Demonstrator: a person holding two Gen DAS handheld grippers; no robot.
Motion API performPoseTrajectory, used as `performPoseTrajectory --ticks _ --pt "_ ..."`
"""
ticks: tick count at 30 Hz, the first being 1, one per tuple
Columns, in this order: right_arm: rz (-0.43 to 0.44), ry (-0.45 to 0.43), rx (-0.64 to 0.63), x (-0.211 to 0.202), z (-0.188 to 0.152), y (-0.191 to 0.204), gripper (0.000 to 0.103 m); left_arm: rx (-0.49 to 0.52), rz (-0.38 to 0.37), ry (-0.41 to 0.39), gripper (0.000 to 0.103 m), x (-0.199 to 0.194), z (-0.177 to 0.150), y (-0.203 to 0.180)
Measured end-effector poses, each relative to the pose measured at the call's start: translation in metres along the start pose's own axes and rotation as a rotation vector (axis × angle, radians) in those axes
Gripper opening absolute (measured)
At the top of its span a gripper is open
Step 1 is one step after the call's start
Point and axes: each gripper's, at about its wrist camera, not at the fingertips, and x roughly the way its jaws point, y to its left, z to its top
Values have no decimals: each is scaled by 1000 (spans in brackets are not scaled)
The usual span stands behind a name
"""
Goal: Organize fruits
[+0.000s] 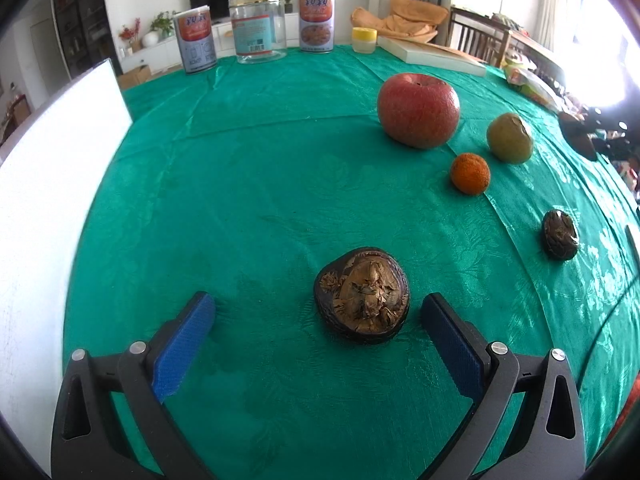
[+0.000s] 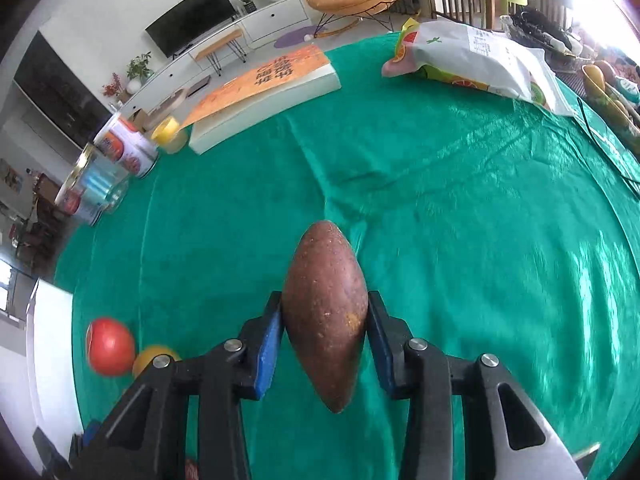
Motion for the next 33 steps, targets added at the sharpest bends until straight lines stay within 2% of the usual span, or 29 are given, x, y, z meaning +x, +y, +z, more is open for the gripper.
performPoseTrajectory --ticks 3,6,8,9,11,12,13,15,17,21,26,28,33 --pt "62 9 6 -28 -79 19 40 0 0 0 102 0 0 0" --pt "40 -21 -37 -34 -150 46 40 0 0 0 102 0 0 0" --pt "32 -38 -25 -27 -181 56 40 0 0 0 103 0 0 0" --pt "-10 -120 -46 -32 -191 63 41 0 0 0 103 0 0 0" --pt "-86 -145 -94 -29 -199 75 42 0 0 0 103 0 0 0" --pt "-91 -148 -111 -28 -200 79 48 0 0 0 103 0 0 0" --pt "-85 -150 -122 -27 -200 82 61 -1 0 0 103 1 0 0" --pt "-105 -155 -127 -25 -201 84 75 -1 0 0 103 1 0 0" --pt "-117 -163 -129 -24 -203 85 75 0 0 0 103 0 0 0" --pt "-130 -166 -162 -18 -204 91 86 -1 -1 0 103 1 0 0" --pt "-193 -149 -237 -9 -208 103 95 -1 -1 0 103 1 0 0" --pt "-209 -136 -267 -4 -209 108 103 -1 0 0 103 0 0 0" --pt "-204 -158 -284 -4 -212 108 103 -1 0 1 103 0 0 0"
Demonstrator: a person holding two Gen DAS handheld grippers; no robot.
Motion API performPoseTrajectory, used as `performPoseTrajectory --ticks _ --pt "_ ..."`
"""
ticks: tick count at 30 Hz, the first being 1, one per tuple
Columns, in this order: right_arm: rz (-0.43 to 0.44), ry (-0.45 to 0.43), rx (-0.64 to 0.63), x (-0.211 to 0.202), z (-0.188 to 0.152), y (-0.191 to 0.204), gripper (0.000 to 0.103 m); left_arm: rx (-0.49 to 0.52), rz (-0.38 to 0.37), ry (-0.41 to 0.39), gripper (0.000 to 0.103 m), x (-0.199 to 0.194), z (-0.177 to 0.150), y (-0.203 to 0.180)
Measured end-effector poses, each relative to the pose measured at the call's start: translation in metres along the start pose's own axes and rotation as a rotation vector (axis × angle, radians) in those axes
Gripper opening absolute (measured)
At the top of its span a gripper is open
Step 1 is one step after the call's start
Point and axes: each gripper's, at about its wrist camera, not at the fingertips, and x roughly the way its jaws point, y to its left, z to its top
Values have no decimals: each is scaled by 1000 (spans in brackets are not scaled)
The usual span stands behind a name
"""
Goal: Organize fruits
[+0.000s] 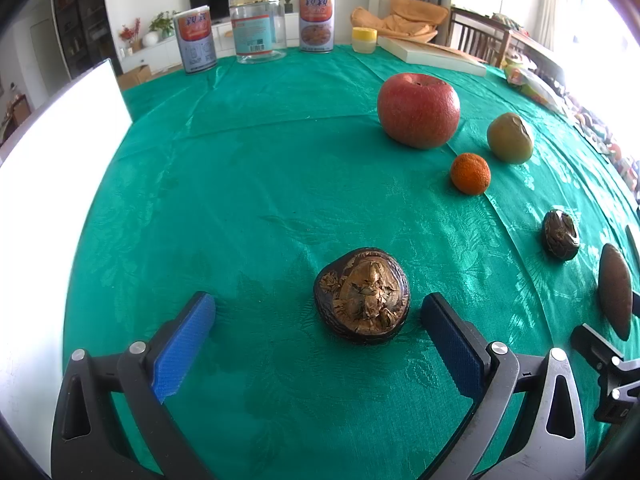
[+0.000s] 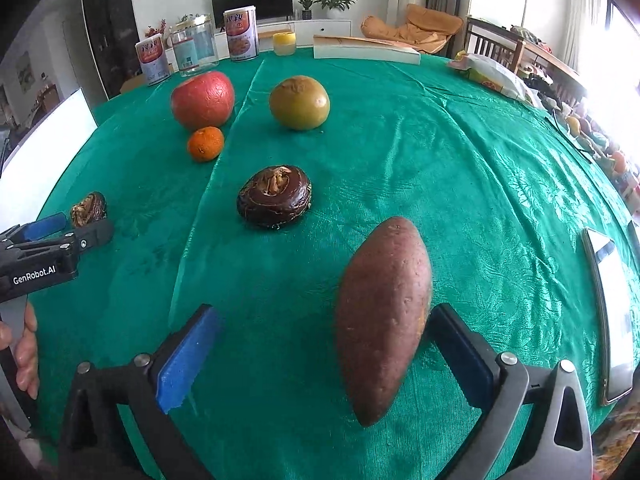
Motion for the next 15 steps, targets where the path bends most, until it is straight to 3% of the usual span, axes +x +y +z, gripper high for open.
performPoseTrajectory --ticks 15 --pt "0 -5 -2 0 0 1 103 -2 -1 0 102 1 0 1"
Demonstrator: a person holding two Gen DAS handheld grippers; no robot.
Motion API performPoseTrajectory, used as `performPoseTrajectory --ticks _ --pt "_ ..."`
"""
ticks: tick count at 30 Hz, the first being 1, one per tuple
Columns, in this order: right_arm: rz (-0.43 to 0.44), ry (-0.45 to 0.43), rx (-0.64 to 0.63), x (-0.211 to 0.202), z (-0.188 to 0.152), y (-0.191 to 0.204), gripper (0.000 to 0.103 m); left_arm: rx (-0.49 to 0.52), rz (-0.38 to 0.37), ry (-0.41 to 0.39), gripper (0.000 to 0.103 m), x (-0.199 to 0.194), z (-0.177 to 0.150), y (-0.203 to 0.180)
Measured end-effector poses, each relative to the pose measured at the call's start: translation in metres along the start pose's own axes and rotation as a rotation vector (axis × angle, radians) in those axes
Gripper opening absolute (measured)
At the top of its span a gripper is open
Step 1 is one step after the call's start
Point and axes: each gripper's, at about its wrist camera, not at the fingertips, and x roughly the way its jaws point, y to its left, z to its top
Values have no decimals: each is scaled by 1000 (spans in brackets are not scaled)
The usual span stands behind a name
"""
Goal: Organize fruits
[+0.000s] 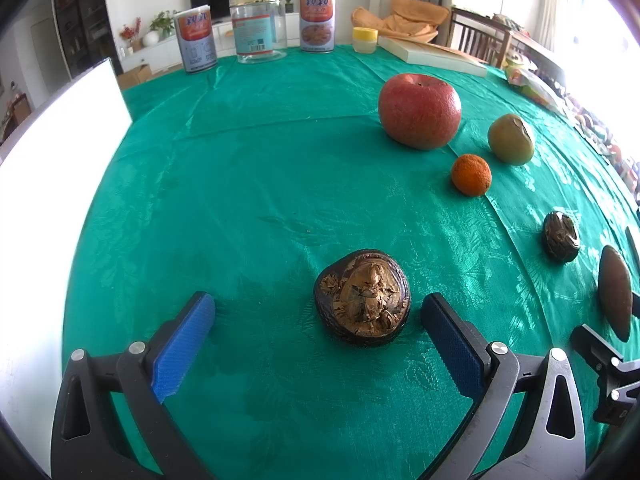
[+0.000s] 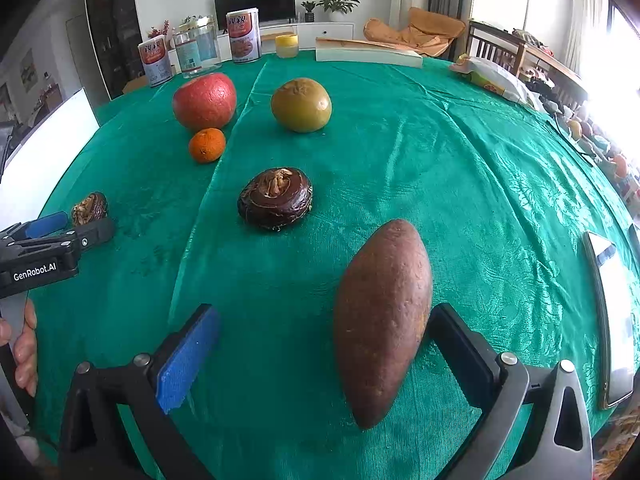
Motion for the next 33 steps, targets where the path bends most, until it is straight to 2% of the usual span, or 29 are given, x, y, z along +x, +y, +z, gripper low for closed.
performPoseTrajectory --ticks 33 --pt "-7 -5 8 3 1 0 103 -1 0 0 103 0 1 1"
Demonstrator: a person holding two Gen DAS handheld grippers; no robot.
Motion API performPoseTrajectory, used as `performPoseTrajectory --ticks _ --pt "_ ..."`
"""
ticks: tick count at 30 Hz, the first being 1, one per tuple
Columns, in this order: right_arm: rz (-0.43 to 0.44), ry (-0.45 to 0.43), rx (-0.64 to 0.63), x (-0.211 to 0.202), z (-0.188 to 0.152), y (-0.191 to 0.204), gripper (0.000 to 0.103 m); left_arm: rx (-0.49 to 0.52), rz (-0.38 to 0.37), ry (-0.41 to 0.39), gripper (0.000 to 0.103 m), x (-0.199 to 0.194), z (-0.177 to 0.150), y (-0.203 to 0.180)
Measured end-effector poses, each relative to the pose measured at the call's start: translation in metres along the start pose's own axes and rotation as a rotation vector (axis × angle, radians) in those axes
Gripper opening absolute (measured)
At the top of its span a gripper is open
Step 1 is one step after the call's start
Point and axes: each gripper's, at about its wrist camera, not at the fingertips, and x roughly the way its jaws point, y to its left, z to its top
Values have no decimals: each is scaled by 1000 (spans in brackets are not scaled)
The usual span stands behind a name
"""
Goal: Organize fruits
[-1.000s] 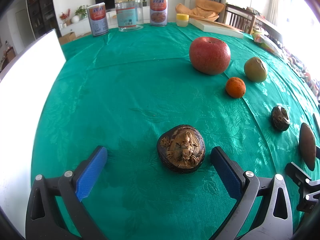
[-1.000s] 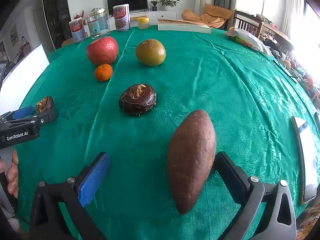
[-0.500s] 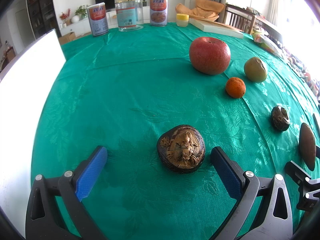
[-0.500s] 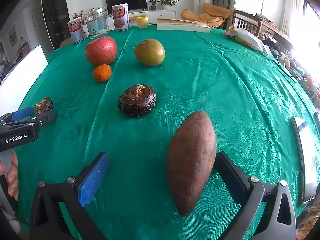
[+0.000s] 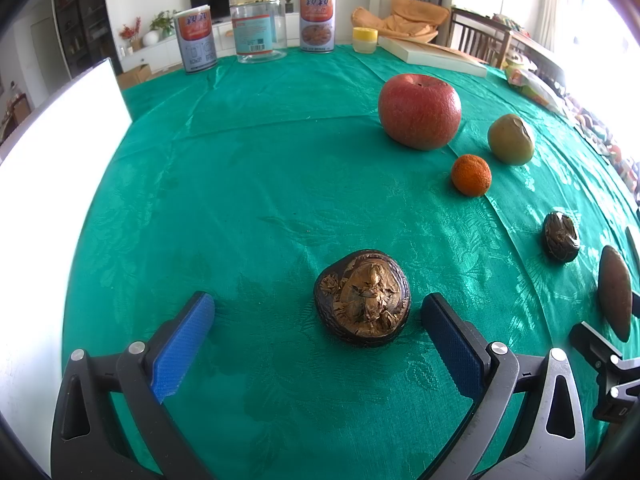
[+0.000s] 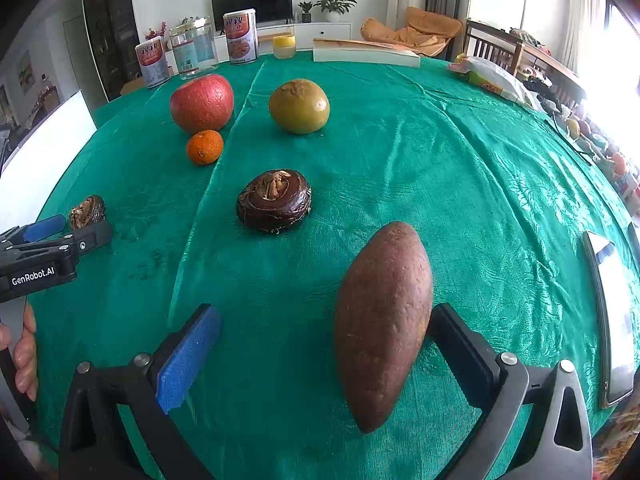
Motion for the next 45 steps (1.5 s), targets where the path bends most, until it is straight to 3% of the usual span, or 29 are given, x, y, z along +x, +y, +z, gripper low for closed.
performPoseTrajectory --ticks 21,23,25,28,31,35,37,41,43,45 --pt "-2 4 12 -1 0 -3 103 0 0 0 103 0 0 0" --pt "49 -6 58 -7 -1 -10 103 7 -7 3 102 0 0 0" --pt "194 -61 174 -26 -2 -32 103 15 -65 54 102 -2 5 5" --pt "314 -120 410 -51 -7 -84 103 -64 -265 49 102 -21 9 25" --pt "373 -18 556 -45 6 -121 100 10 -231 13 102 -32 14 17" --pt "372 158 422 -36 46 -106 96 128 -151 57 97 -17 18 -12" --pt "301 222 317 -27 59 -87 95 149 -145 85 69 -11 18 -20" --pt "186 360 243 7 58 -65 81 152 -97 96 43 -5 17 -24" --pt "178 375 244 12 52 -65 43 123 -119 92 43 -11 15 -19" --pt "203 340 286 2 48 -71 40 93 -143 63 43 -28 11 -12"
